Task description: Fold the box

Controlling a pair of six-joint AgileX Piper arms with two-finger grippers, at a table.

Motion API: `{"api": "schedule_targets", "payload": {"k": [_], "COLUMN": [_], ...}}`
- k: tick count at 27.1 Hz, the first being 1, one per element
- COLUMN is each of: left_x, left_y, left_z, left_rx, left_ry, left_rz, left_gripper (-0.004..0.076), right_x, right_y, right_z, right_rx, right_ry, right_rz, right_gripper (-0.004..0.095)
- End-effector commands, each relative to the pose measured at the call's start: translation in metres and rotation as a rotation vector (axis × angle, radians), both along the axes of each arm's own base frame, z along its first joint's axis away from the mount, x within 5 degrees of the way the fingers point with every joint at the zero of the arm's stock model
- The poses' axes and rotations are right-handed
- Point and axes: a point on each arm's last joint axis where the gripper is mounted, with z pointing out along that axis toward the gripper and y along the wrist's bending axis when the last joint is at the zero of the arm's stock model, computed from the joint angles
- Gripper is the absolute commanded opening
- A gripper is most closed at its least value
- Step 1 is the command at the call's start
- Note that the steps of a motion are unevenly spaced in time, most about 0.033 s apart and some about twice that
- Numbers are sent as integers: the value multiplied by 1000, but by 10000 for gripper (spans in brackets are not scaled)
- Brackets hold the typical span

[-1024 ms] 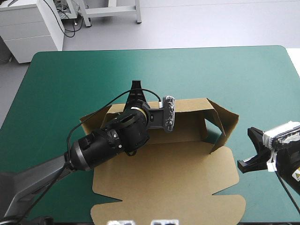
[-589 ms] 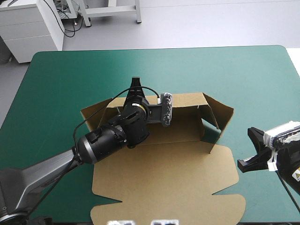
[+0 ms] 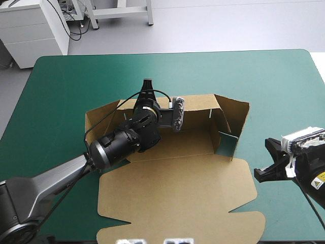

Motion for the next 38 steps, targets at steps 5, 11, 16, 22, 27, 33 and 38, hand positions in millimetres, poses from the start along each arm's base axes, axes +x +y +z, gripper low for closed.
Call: {"api": "schedule_targets", "payload": {"k": [5, 11, 16, 22, 27, 33, 38], "left_x": [-7, -3, -4, -4, -4, -4, -4], "left_y": [1, 4, 3, 3, 3, 3, 3], "left_z": [-19, -14, -15, -15, -16, -16, -16], "left_rx": [-24, 8, -10, -6, -14, -15, -15], "left_ry": [36, -38, -23, -21, -17, -17, -17], "left_rz": [-47, -30, -32, -33, -27, -28, -28], "left_gripper": [-8, -8, -8, -8, -8, -8, -8], "right_x": [5, 6, 14, 52, 117, 200, 265], "right_y": [0, 0, 1, 7, 19, 36, 50], "right_z": [11, 13, 26, 61, 86, 92, 66], "right_rx": [23, 31, 42, 18, -20, -20, -33], "right_ry": [-65, -92, -129, -131, -52, 135, 363], "right_rz": [-13, -19, -25, -24, -19, -7, 1], "right_gripper": [-19, -19, -19, -19, -19, -19, -19]}}
